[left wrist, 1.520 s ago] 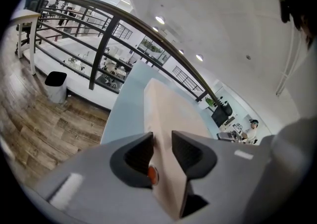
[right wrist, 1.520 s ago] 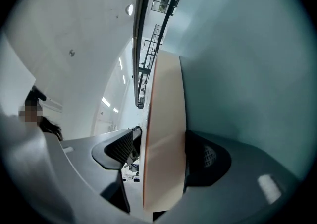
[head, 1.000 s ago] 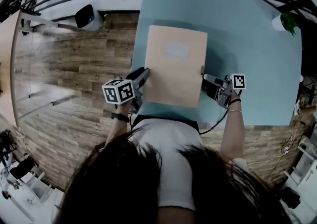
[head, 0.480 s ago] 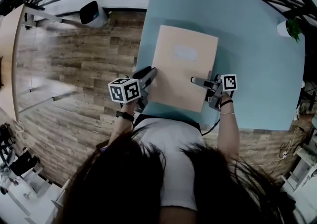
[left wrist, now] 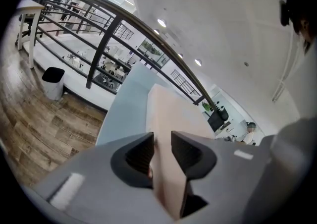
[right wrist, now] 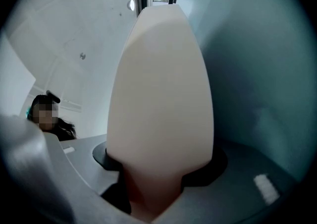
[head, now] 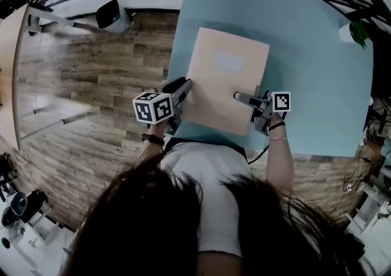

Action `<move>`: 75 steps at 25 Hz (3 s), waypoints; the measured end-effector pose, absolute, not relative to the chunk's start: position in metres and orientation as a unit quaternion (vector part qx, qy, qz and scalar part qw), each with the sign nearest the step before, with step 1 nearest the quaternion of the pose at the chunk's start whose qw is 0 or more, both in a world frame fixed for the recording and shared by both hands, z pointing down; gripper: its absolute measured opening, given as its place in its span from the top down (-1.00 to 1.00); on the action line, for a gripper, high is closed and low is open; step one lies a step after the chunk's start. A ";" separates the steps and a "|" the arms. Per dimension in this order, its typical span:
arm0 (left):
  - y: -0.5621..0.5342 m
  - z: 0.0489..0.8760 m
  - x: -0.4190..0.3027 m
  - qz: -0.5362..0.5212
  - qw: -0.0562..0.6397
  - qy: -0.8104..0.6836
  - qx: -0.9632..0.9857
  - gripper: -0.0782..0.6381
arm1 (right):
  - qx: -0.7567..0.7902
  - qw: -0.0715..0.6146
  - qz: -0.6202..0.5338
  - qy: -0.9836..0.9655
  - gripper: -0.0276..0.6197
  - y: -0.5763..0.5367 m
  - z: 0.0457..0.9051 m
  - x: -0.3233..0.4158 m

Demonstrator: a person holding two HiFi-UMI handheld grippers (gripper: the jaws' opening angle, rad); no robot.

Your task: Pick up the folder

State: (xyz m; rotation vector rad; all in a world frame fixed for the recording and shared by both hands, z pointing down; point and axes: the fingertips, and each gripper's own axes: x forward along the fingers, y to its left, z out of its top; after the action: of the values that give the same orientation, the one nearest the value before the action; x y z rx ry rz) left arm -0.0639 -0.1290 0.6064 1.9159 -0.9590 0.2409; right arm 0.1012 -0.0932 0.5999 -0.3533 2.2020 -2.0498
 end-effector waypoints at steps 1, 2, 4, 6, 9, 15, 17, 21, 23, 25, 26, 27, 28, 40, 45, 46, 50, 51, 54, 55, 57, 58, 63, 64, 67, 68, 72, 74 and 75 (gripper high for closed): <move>-0.131 0.605 -0.063 0.101 0.468 -0.390 0.787 0.32 | -0.120 0.056 -0.676 0.725 -0.01 -0.094 0.600 0.103; -0.133 0.602 -0.061 0.102 0.462 -0.389 0.790 0.32 | -0.123 0.058 -0.677 0.723 -0.01 -0.095 0.599 0.105; -0.137 0.596 -0.059 0.096 0.453 -0.389 0.796 0.32 | -0.127 0.067 -0.684 0.716 -0.01 -0.098 0.593 0.107; -0.142 0.588 -0.059 0.091 0.445 -0.390 0.801 0.32 | -0.127 0.078 -0.680 0.718 -0.01 -0.101 0.585 0.106; -0.147 0.576 -0.059 0.086 0.430 -0.390 0.810 0.32 | -0.133 0.084 -0.659 0.736 -0.01 -0.105 0.574 0.106; -0.149 0.544 -0.057 0.066 0.394 -0.391 0.829 0.32 | -0.159 0.090 -0.608 0.772 -0.01 -0.112 0.544 0.108; -0.150 0.531 -0.053 0.059 0.379 -0.391 0.837 0.32 | -0.169 0.090 -0.588 0.786 -0.01 -0.113 0.531 0.113; -0.154 0.499 -0.049 0.043 0.342 -0.392 0.853 0.32 | -0.199 0.086 -0.545 0.810 -0.01 -0.115 0.503 0.123; -0.156 0.482 -0.047 0.034 0.323 -0.393 0.860 0.32 | -0.219 0.086 -0.522 0.820 -0.01 -0.116 0.490 0.130; -0.159 0.466 -0.045 0.027 0.305 -0.393 0.867 0.32 | -0.238 0.088 -0.499 0.828 -0.01 -0.117 0.476 0.136; -0.159 0.459 -0.044 0.025 0.295 -0.393 0.871 0.32 | -0.249 0.089 -0.487 0.832 -0.01 -0.117 0.469 0.139; -0.160 0.452 -0.043 0.024 0.285 -0.392 0.874 0.32 | -0.260 0.089 -0.475 0.836 -0.01 -0.117 0.461 0.142; -0.160 0.444 -0.042 0.023 0.275 -0.392 0.877 0.32 | -0.272 0.088 -0.460 0.841 -0.01 -0.117 0.453 0.145; -0.154 0.386 -0.019 0.053 0.141 -0.409 0.900 0.38 | -0.461 0.032 -0.234 0.856 0.02 -0.114 0.379 0.184; -0.152 0.371 -0.018 0.053 0.103 -0.422 0.899 0.44 | -0.541 -0.018 -0.137 0.830 0.04 -0.112 0.361 0.197; -0.151 0.370 -0.019 0.052 0.100 -0.424 0.899 0.46 | -0.553 -0.027 -0.119 0.824 0.04 -0.111 0.358 0.198; -0.149 0.367 -0.028 0.049 0.090 -0.432 0.896 0.53 | -0.585 -0.067 -0.045 0.807 0.06 -0.110 0.346 0.193; -0.149 0.367 -0.029 0.049 0.087 -0.434 0.895 0.55 | -0.591 -0.077 -0.030 0.802 0.06 -0.110 0.345 0.192; -0.152 0.366 -0.031 0.047 0.075 -0.445 0.891 0.60 | -0.606 -0.104 0.006 0.789 0.07 -0.111 0.345 0.194; -0.153 0.366 -0.033 0.047 0.072 -0.450 0.889 0.61 | -0.609 -0.111 0.014 0.785 0.07 -0.112 0.345 0.195; -0.156 0.368 -0.038 0.049 0.066 -0.462 0.883 0.62 | -0.615 -0.118 0.025 0.779 0.07 -0.114 0.347 0.195; -0.157 0.369 -0.040 0.049 0.062 -0.467 0.881 0.62 | -0.618 -0.119 0.028 0.777 0.07 -0.114 0.348 0.196; -0.159 0.372 -0.051 0.051 0.048 -0.480 0.874 0.62 | -0.626 -0.113 0.017 0.772 0.08 -0.113 0.356 0.199; -0.160 0.373 -0.052 0.051 0.048 -0.480 0.874 0.62 | -0.627 -0.111 0.012 0.771 0.08 -0.114 0.358 0.199; -0.164 0.376 -0.053 0.054 0.053 -0.475 0.877 0.62 | -0.630 -0.108 0.000 0.769 0.09 -0.118 0.362 0.199; -0.165 0.377 -0.053 0.056 0.055 -0.473 0.878 0.62 | -0.630 -0.107 -0.002 0.769 0.09 -0.120 0.363 0.198; -0.168 0.380 -0.053 0.060 0.058 -0.465 0.881 0.62 | -0.630 -0.106 -0.009 0.769 0.09 -0.123 0.366 0.195; -0.170 0.380 -0.050 0.062 0.057 -0.463 0.883 0.62 | -0.629 -0.105 -0.012 0.770 0.09 -0.125 0.366 0.194; -0.171 0.379 -0.049 0.062 0.056 -0.462 0.883 0.62 | -0.628 -0.104 -0.013 0.771 0.09 -0.126 0.366 0.194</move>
State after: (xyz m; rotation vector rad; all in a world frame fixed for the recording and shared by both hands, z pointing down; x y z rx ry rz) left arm -0.0488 -0.1706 0.3789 2.6798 -1.4007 0.1879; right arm 0.1944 -0.1258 0.3661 -2.1141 2.5973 -0.0449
